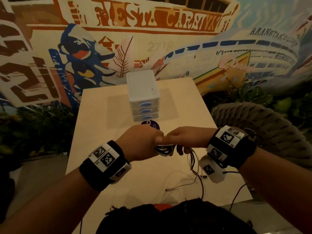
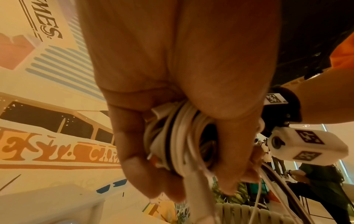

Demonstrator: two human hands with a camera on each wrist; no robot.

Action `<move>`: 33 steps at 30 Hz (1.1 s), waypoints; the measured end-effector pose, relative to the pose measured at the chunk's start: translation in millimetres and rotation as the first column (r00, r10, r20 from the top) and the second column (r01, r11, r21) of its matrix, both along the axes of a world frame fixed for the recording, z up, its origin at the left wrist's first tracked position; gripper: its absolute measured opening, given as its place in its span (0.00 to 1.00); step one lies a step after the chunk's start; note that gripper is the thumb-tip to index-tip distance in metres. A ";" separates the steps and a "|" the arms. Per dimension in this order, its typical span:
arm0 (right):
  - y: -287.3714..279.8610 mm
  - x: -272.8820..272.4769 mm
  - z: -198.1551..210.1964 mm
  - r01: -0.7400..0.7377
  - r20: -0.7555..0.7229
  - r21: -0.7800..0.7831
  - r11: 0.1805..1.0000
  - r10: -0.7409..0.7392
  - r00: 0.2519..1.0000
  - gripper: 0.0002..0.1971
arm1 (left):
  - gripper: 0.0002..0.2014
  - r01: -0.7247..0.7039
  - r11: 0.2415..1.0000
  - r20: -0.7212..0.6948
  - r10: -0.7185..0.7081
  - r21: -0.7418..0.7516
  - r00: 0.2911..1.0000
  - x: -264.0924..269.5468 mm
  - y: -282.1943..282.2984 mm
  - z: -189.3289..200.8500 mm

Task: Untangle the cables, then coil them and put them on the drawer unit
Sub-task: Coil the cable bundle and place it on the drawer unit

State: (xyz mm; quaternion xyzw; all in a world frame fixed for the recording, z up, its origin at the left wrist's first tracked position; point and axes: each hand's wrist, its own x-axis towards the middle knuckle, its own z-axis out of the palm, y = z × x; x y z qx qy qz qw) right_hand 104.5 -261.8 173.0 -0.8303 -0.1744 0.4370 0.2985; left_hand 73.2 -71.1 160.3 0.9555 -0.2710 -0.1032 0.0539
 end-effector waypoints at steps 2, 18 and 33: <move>5.0 0.3 -4.0 -0.089 0.080 -0.062 0.994 0.093 0.992 0.21 | 0.11 0.002 0.994 0.054 -0.008 0.111 0.999 1.5 -5.1 1.0; 32.4 -7.5 -18.5 -0.086 0.104 -0.181 0.980 0.106 0.989 0.09 | 0.10 -0.052 0.964 0.016 0.050 0.259 0.999 -6.8 -16.4 -13.2; 33.3 -13.9 -26.4 -0.085 0.321 -0.184 0.979 0.142 0.937 0.13 | 0.11 -0.125 0.980 0.011 0.125 0.154 0.992 -10.5 -10.3 -18.1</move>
